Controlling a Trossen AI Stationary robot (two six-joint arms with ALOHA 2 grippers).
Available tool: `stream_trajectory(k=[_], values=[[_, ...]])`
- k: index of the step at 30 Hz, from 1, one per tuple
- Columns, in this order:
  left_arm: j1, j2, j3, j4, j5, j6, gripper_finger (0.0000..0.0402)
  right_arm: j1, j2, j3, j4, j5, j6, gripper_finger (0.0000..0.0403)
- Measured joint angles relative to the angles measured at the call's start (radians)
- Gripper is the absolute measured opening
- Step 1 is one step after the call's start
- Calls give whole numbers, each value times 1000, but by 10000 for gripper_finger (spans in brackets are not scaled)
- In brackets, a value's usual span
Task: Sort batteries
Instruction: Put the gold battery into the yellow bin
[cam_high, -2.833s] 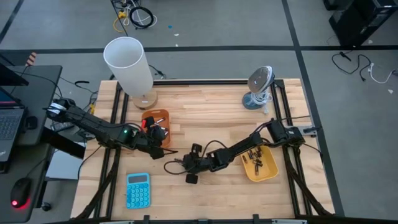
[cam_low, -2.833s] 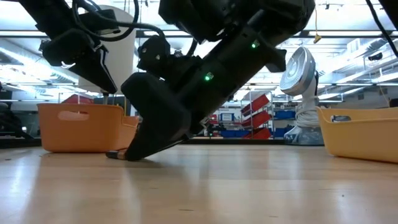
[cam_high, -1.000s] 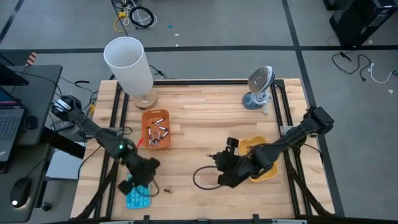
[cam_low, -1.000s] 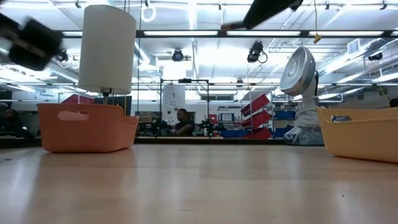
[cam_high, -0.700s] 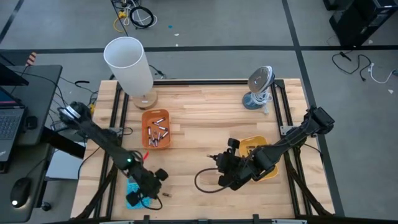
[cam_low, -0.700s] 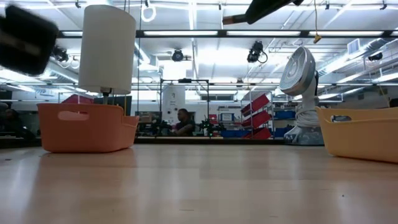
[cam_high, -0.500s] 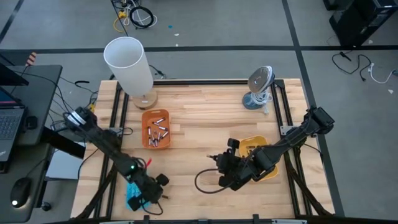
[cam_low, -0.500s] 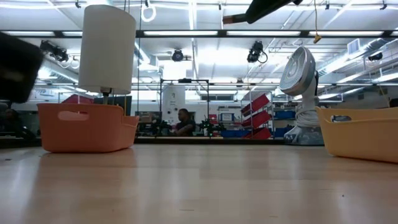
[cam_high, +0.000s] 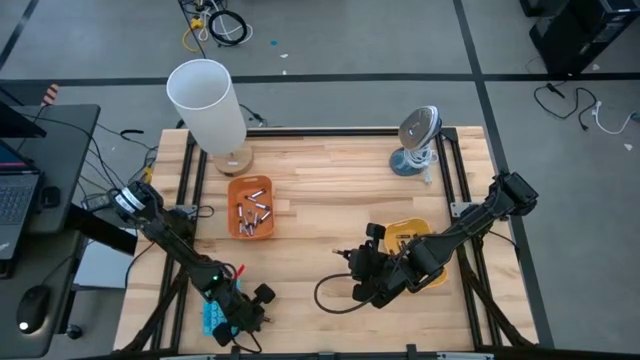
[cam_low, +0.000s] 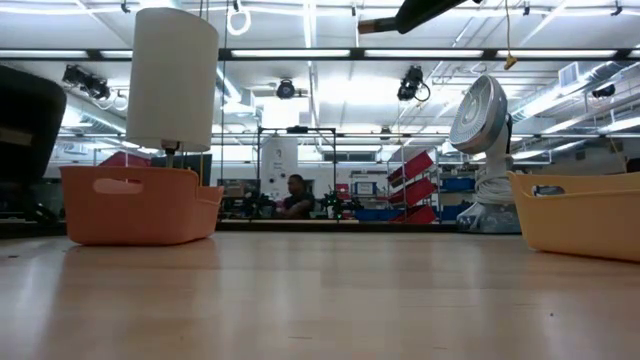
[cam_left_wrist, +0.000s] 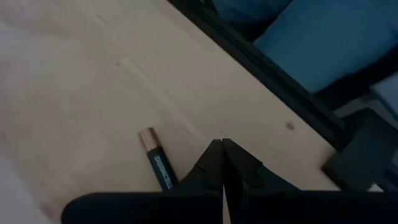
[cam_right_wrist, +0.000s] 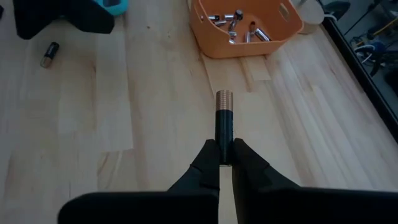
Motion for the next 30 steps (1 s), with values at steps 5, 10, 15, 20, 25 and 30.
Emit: stream_trajectory(k=[5,10,15,20,25,30], values=[[4,37,0,30,-23,0,0,0,0,0,1,1,-14,10],[7,38,0,29,-74,0,0,0,0,0,3,1,-14,10],[11,38,0,19,-100,0,0,0,0,0,5,1,-18,10],[18,36,0,1,-125,0,0,0,0,0,5,1,-20,10],[18,19,0,10,-76,27,0,0,0,0,5,1,-20,10],[18,-32,0,-20,-81,64,7,0,0,0,5,1,-19,10]])
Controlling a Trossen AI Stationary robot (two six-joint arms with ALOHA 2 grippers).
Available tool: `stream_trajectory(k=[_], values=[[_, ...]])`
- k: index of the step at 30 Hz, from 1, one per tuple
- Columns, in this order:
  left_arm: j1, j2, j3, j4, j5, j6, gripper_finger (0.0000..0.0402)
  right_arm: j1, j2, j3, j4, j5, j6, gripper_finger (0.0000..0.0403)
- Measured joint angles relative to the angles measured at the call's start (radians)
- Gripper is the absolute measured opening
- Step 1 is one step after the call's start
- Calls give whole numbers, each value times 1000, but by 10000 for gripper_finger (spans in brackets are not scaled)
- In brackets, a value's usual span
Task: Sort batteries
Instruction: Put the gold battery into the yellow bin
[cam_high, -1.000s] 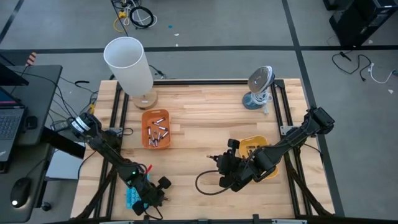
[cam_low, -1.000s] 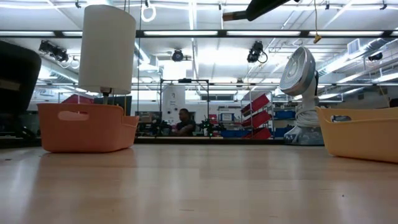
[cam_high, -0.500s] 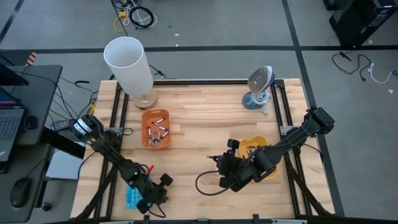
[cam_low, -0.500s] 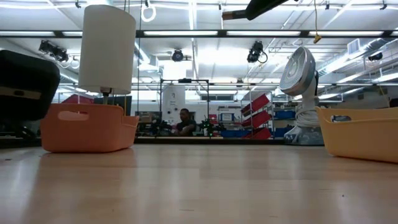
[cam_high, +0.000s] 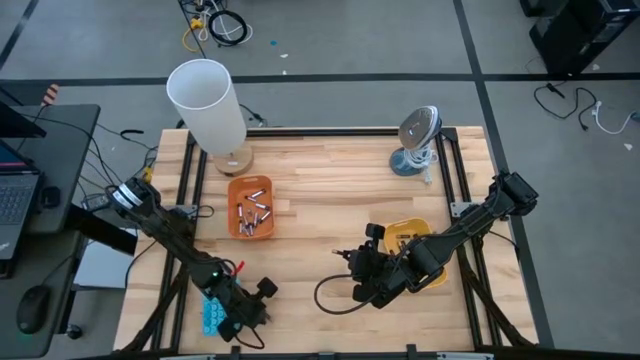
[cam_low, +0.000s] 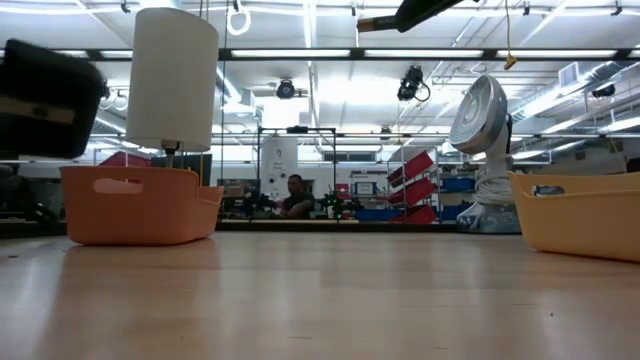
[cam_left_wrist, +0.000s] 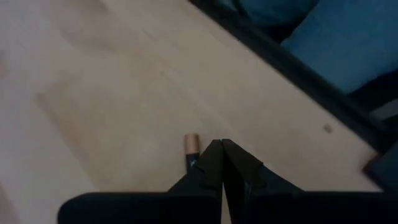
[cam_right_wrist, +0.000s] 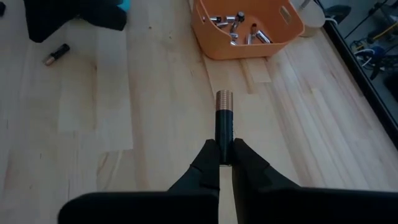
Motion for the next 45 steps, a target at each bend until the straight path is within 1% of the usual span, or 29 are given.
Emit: stream_trajectory(k=[5,7,10,13,14,16,18,20,21,23,28,33,37,39,41,45], values=[[0,-17,0,-91,-43,24,24,0,0,0,-2,3,8,10],[0,-17,0,-109,-47,19,31,0,0,0,-43,18,45,10],[2,-17,0,-123,-67,-4,37,0,-15,0,-175,19,186,10],[2,-17,0,-118,-67,-12,38,0,-42,0,-392,8,401,10],[2,-17,0,-119,-64,-13,39,0,-52,0,-471,-12,485,10],[2,-19,0,-124,-61,-16,39,0,-73,0,-607,-89,649,10],[2,-30,0,-138,-63,-16,39,2,-85,1,-720,-194,788,10],[2,-46,1,-153,-78,-16,39,10,-90,0,-785,-299,877,10],[2,-54,1,-165,-92,-14,39,16,-94,-6,-788,-336,899,10],[2,-72,1,-189,-124,-12,39,35,-111,-29,-773,-371,923,10],[2,-105,1,-201,-174,-6,39,105,-137,-108,-694,-375,1013,10],[2,-106,1,-206,-189,-5,39,146,-142,-183,-685,-345,1193,10],[2,-106,1,-206,-214,17,39,143,-142,-266,-649,-346,1374,12],[2,-106,1,-202,-223,24,39,134,-142,-312,-610,-359,1437,13],[2,-106,1,-203,-224,33,39,124,-142,-354,-553,-369,1456,13],[2,-106,1,-209,-224,39,39,106,-142,-417,-444,-373,1441,13]])
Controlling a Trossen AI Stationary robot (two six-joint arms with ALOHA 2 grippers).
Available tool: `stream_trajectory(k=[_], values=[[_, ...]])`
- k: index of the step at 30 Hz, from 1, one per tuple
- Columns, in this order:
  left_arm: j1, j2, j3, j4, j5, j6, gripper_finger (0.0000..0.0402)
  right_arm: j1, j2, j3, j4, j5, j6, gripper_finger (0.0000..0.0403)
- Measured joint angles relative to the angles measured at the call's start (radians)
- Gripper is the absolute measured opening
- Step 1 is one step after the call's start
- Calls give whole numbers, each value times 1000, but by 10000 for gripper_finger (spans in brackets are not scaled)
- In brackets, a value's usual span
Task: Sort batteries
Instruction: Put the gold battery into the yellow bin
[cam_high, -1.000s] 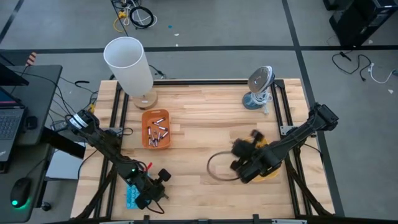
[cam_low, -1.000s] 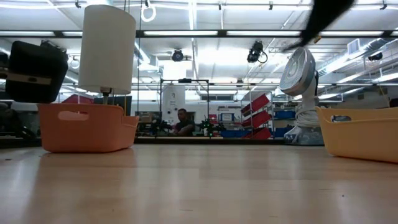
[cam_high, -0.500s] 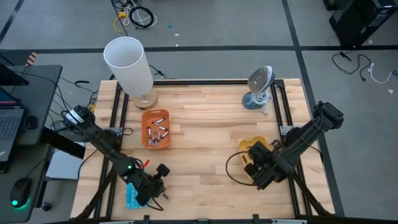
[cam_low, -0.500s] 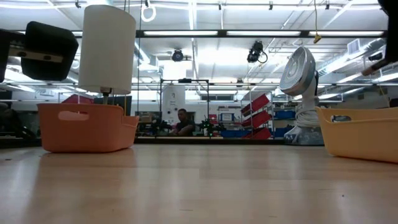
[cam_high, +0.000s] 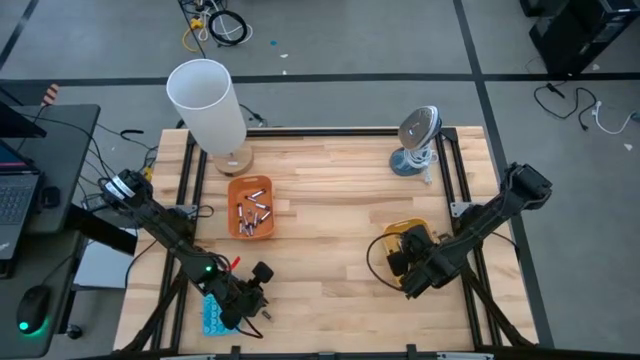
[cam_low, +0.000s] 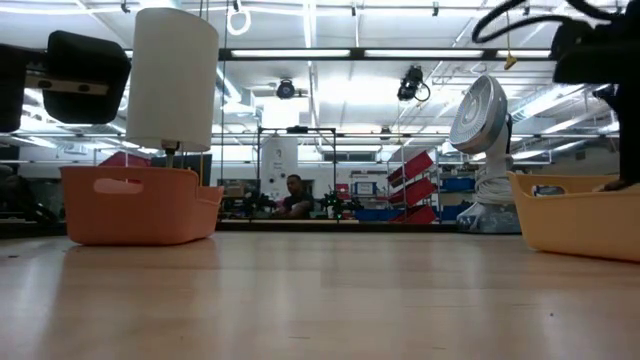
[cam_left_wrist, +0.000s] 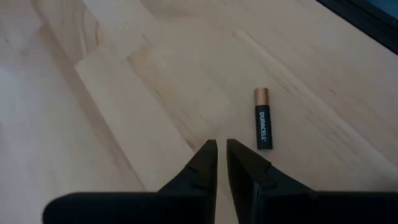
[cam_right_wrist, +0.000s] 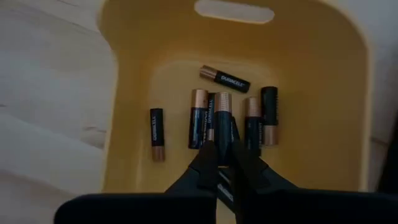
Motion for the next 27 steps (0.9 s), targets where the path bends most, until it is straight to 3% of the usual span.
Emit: stream_trajectory(k=[23,27], values=[[-1,0,0,-8,30,-1,39,-49,1,-40,37,-5,-53,63],[-1,0,0,-8,30,-1,46,-45,1,-24,33,39,-57,60]])
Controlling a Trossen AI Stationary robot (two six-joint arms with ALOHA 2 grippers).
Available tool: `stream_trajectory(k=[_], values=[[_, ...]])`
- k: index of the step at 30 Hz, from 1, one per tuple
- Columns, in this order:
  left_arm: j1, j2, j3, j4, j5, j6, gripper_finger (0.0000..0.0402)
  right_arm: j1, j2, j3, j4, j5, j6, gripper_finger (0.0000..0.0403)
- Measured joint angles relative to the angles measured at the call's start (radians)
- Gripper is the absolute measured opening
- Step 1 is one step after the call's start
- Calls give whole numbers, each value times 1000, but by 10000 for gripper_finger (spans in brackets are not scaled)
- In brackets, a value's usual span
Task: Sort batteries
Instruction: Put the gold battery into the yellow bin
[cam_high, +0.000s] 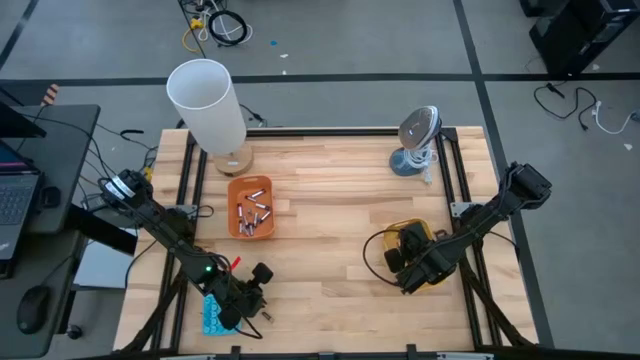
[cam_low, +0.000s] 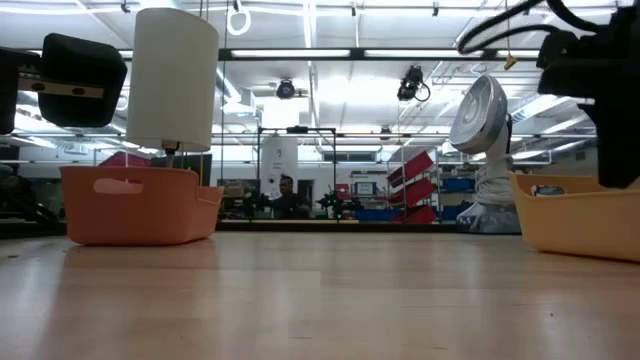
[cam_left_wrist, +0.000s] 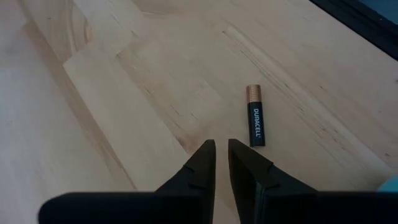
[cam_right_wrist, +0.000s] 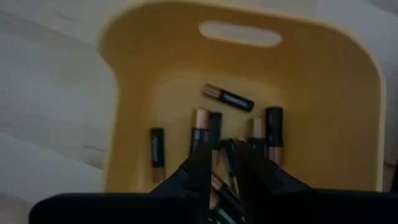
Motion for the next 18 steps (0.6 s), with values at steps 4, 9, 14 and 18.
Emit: stream_trajectory(k=[4,9,14,18], values=[[0,0,0,2,7,-12,68,1,0,19,-10,38,-6,60],[0,14,0,46,54,-17,106,1,0,22,-10,43,-23,58],[-3,67,-1,104,84,-23,128,1,0,22,-7,43,-25,58],[-3,74,-2,139,86,-22,131,4,0,22,-3,43,-26,59]])
